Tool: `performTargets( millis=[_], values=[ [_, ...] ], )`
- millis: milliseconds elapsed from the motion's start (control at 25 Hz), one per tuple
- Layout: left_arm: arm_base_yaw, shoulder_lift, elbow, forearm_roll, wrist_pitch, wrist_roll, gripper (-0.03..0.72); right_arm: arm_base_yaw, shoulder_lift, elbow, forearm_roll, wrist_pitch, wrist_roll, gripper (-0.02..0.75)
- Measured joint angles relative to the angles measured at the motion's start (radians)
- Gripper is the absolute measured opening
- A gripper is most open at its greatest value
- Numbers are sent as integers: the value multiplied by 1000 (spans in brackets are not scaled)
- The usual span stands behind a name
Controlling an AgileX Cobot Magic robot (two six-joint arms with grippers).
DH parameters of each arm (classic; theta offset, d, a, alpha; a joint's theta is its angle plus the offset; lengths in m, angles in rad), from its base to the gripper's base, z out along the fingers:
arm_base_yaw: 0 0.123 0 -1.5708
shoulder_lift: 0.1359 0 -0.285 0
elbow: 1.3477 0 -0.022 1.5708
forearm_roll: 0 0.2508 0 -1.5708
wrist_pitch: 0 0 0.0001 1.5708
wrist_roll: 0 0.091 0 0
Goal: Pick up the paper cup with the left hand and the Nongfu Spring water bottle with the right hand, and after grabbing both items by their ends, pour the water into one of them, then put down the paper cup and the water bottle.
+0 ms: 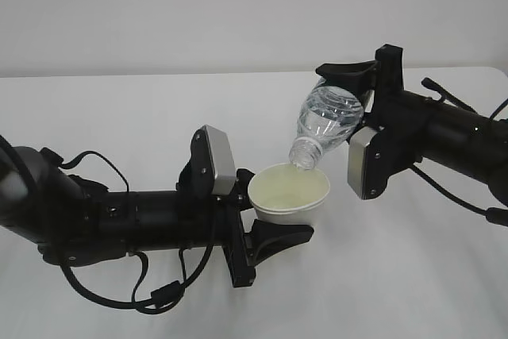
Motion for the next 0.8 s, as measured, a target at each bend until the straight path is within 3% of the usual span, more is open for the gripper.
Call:
performTargets(
  millis=[800],
  values=[
    [0,0,0,0,0,0,429,0,0,0,-2,-5,-1,458]
  ],
)
